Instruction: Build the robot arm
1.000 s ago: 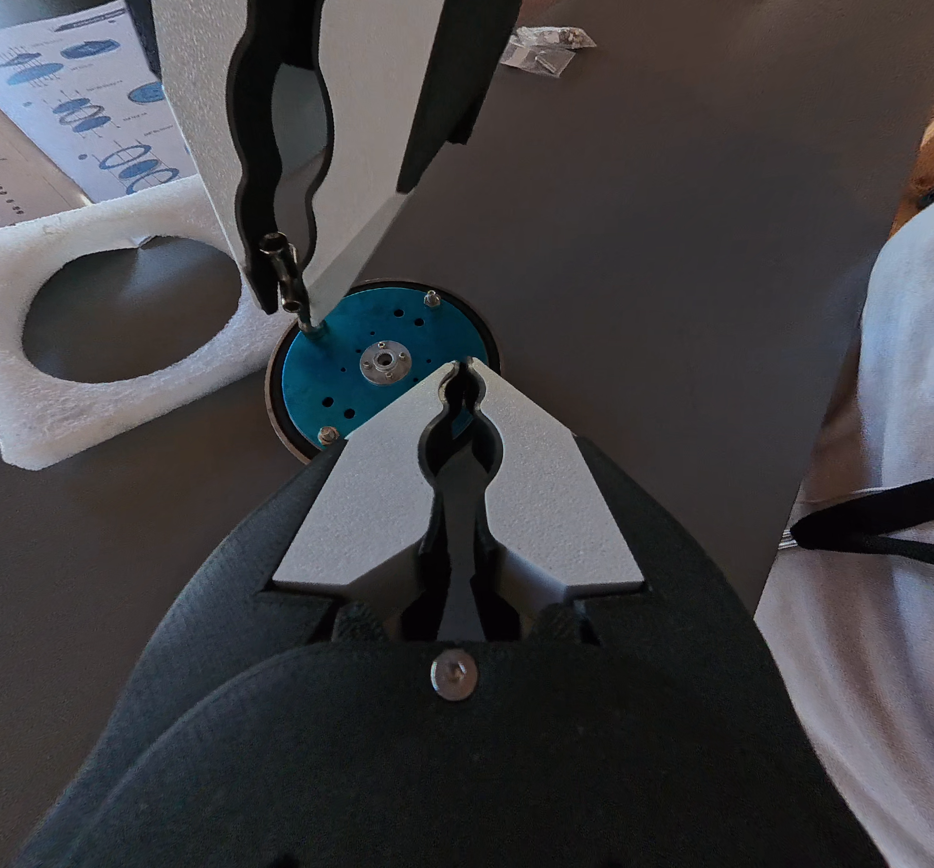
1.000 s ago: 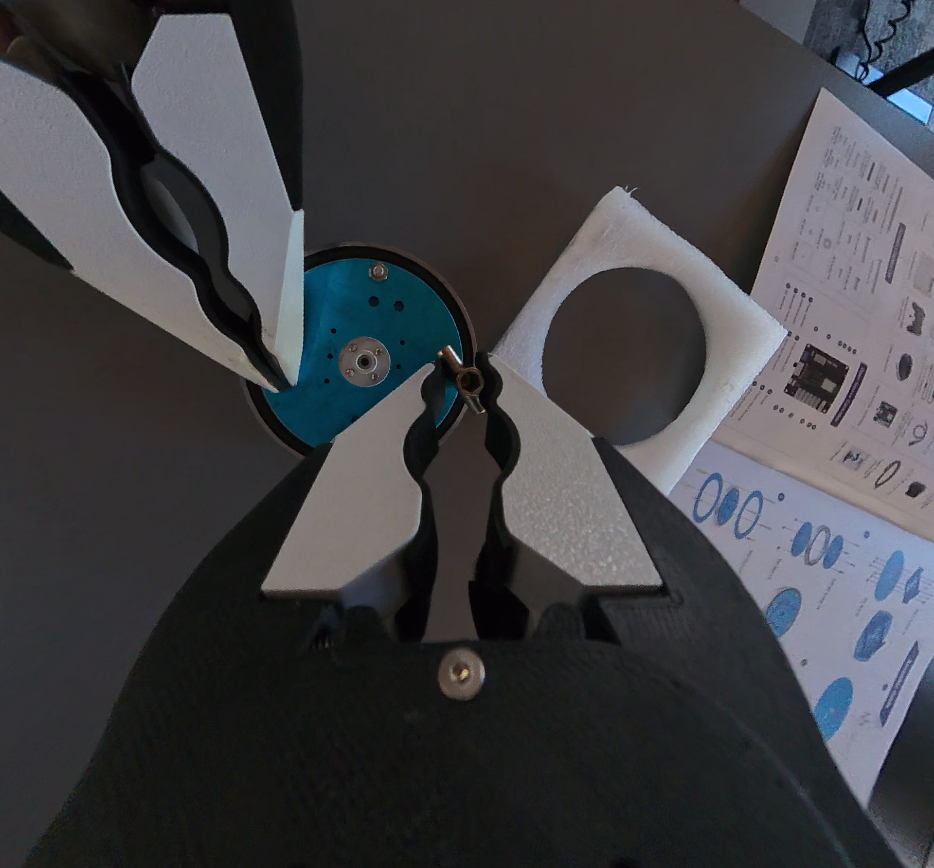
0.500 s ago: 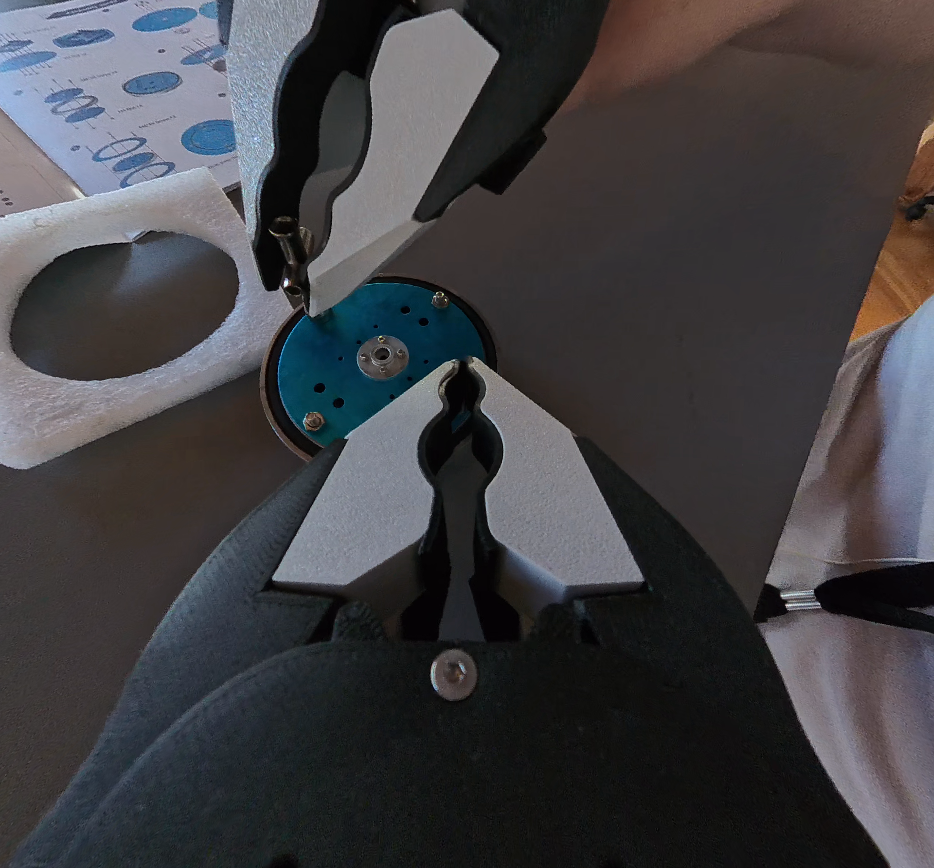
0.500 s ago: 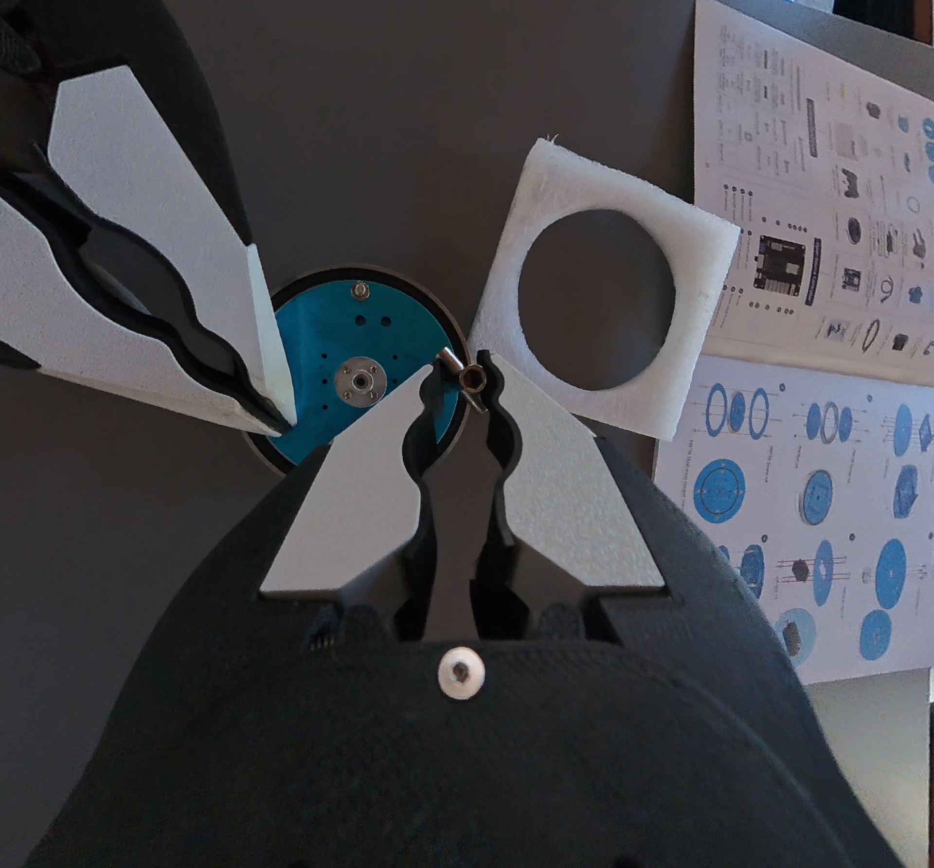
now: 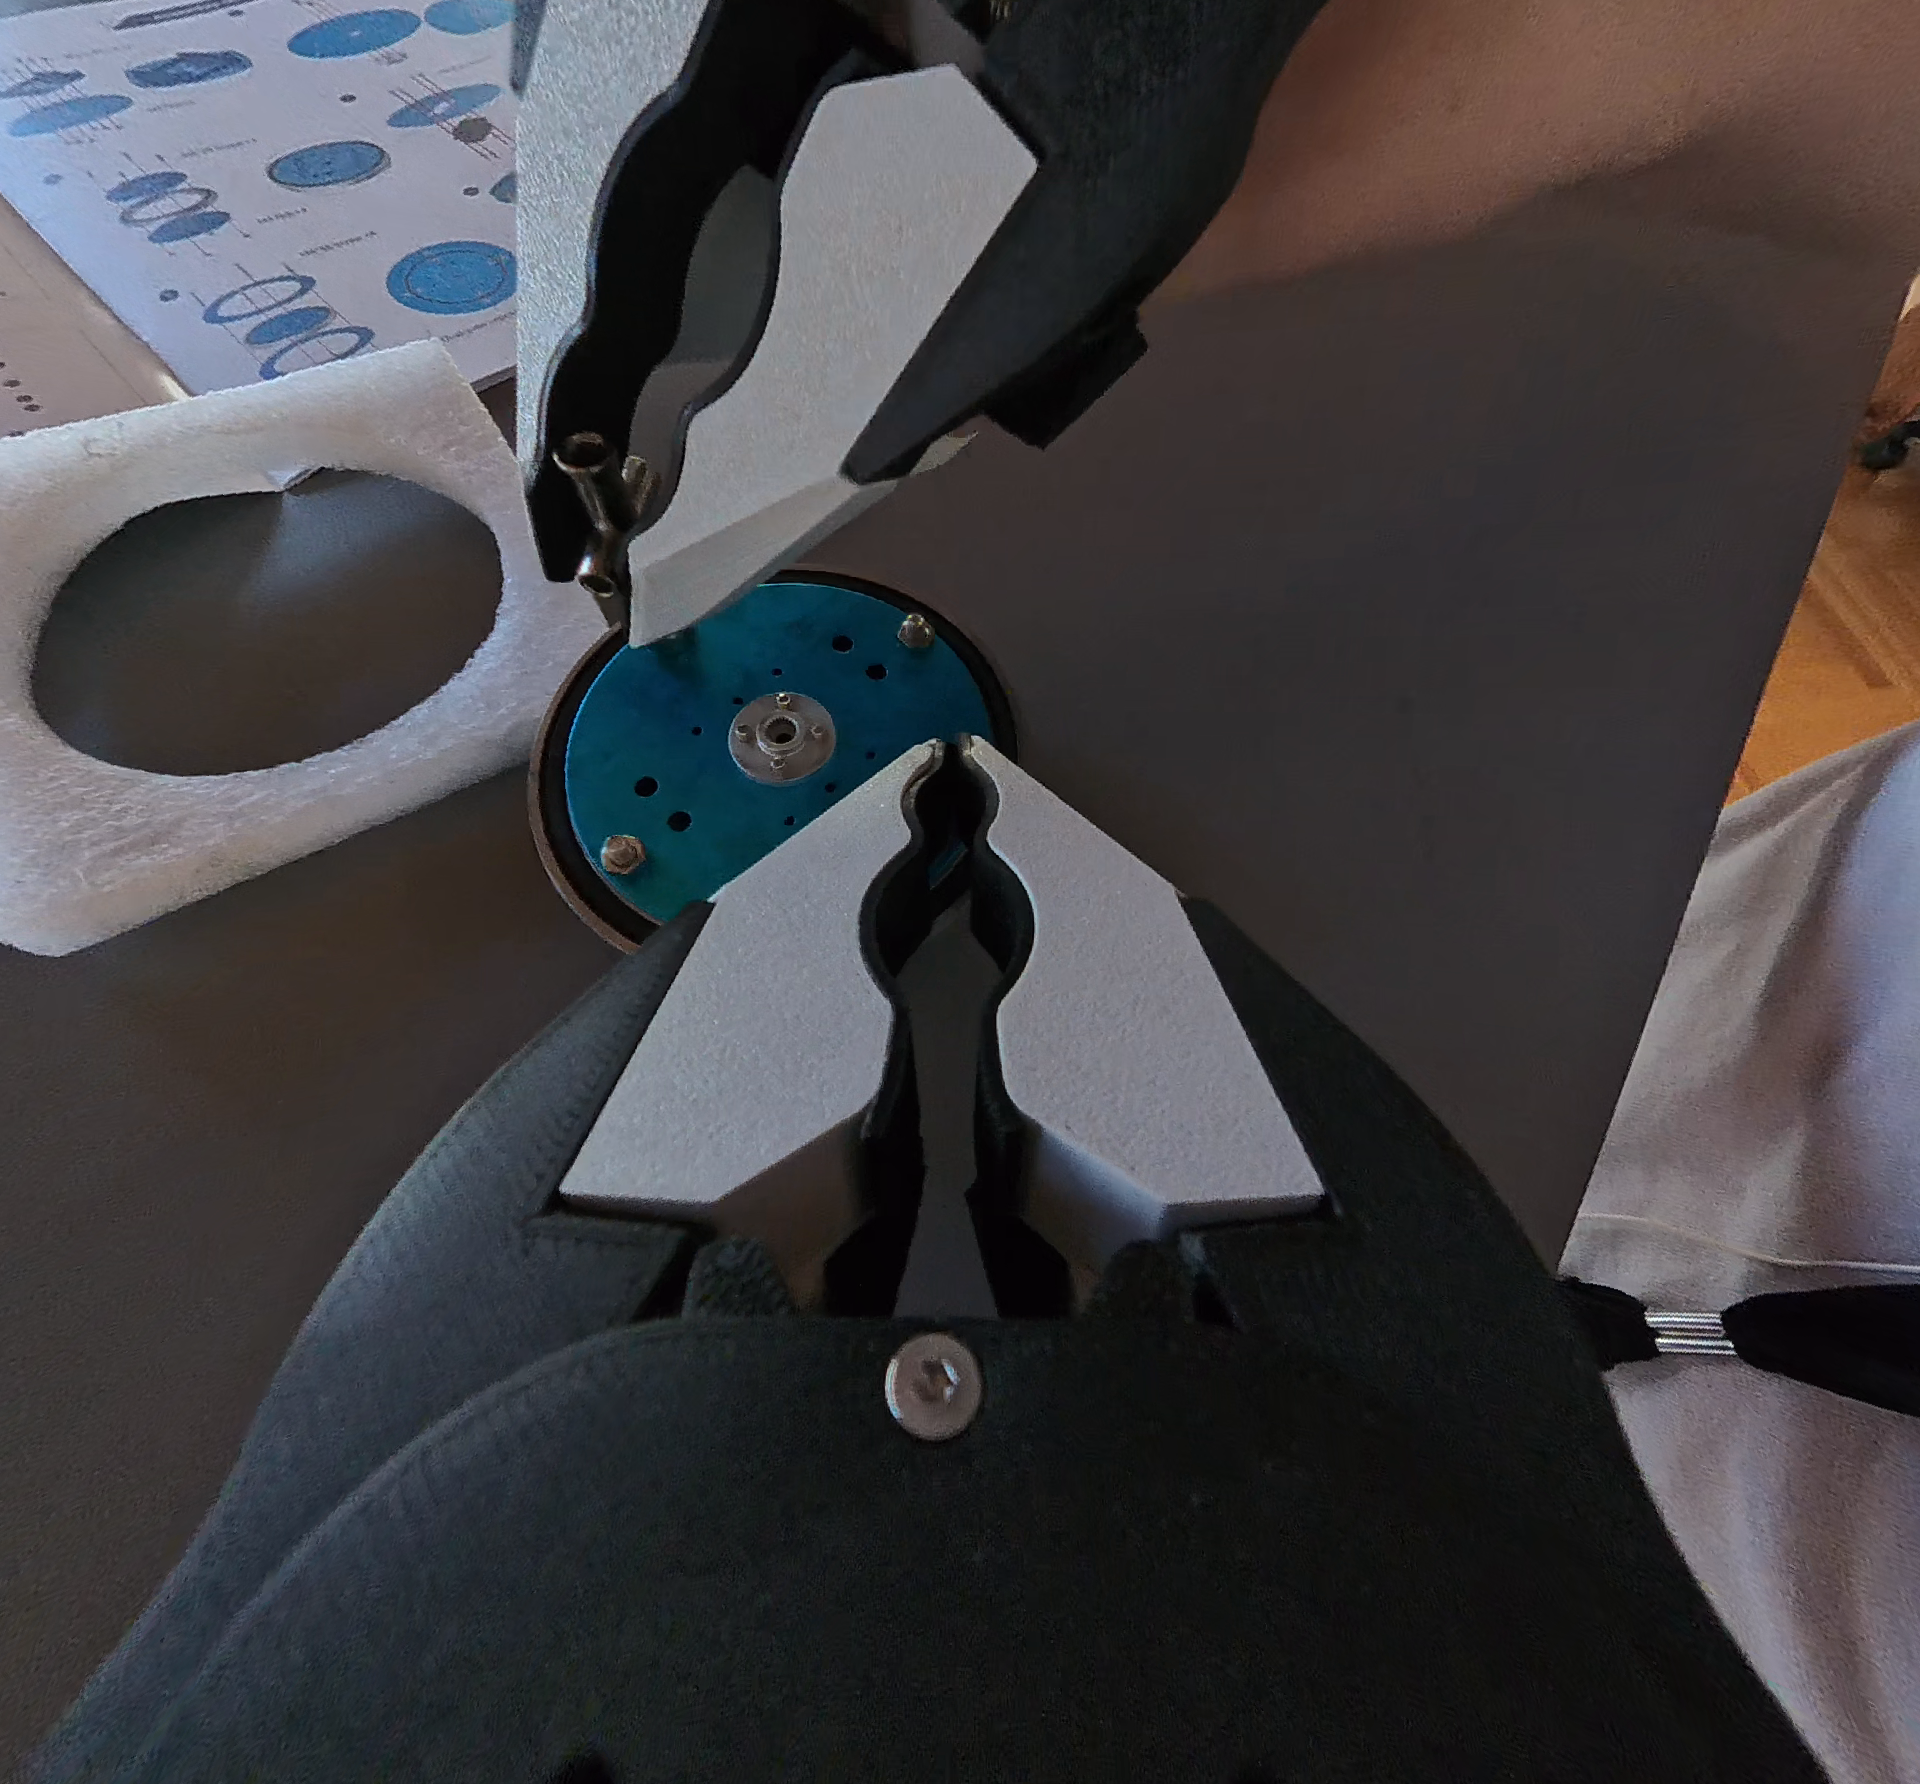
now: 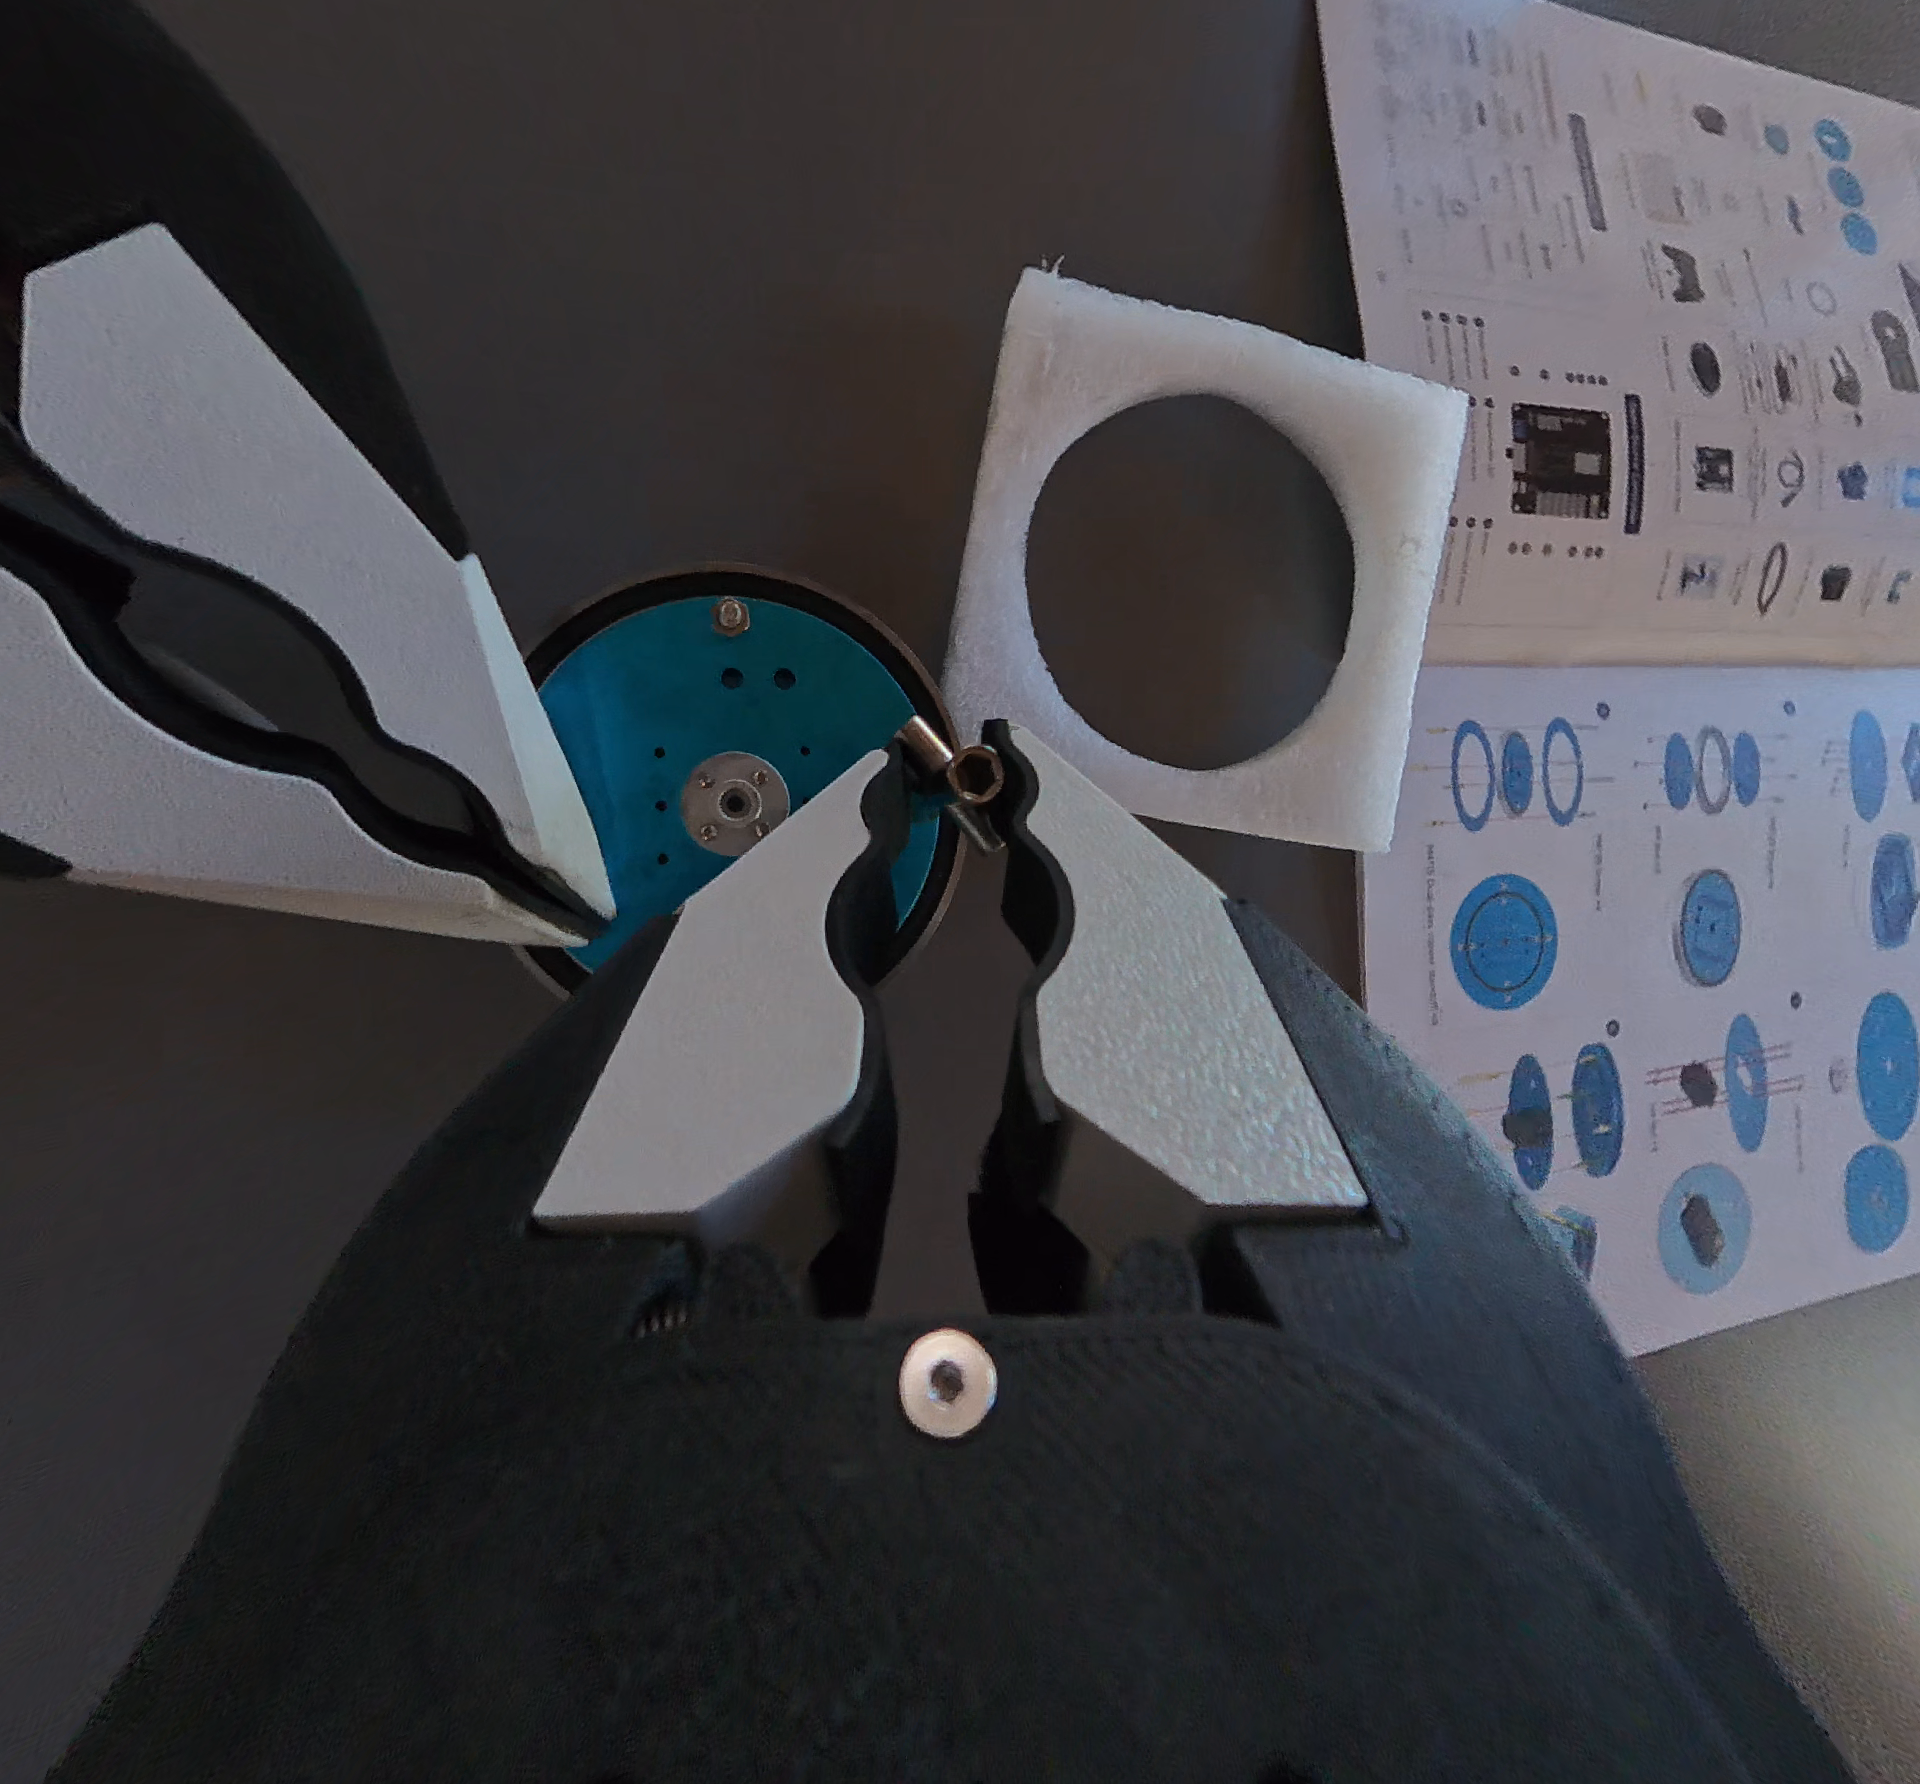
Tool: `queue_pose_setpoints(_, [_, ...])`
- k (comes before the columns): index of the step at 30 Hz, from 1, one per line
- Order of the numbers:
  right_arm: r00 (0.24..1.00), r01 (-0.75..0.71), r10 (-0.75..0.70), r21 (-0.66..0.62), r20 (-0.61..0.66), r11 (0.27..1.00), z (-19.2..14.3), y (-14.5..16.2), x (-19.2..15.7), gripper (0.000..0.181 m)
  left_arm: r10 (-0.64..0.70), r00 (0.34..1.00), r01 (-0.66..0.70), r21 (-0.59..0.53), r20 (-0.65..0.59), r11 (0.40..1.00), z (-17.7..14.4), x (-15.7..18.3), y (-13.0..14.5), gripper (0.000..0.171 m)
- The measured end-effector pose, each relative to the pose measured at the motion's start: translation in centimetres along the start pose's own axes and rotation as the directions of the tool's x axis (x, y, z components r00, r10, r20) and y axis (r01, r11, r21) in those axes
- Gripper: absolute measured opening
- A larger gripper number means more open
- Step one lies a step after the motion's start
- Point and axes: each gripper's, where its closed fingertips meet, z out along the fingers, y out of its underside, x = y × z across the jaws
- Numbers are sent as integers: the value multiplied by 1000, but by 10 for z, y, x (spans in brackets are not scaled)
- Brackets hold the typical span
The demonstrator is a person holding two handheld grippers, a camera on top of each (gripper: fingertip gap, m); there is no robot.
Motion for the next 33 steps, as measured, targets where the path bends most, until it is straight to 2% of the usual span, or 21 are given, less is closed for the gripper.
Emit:
queue_pose_setpoints(6, [995, -59, 61, 22, -76, 998, -1, 2, 3, 15, 0, 1000, 0, 0, 15, 1000, 0, -2, 0, 0])
queue_pose_setpoints(11, [993, 35, -32, 24, -112, 999, -4, 4, 3, 14, -11, 1000, 11, 3, 12, 1000, 0, -2, -1, 0])
queue_pose_setpoints(21, [986, 152, -151, 3, -66, 988, -7, 7, 0, 11, -30, 999, 30, 1, -40, 1000, 0, 3, -1, 0])
queue_pose_setpoints(25, [979, 195, -196, 16, 59, 981, -5, 6, -2, 10, -40, 995, 39, -10, -92, 999, 0, 8, 0, 0])
queue_pose_setpoints(30, [926, 100, -93, 0, 365, 995, -8, 10, -5, 8, -26, 995, 25, -12, -93, 1000, 0, 10, 1, 1])
queue_pose_setpoints(33, [890, 69, -64, 7, 451, 998, -12, 10, 0, 8, -22, 996, 22, 4, -90, 1000, -3, 11, -1, 2])
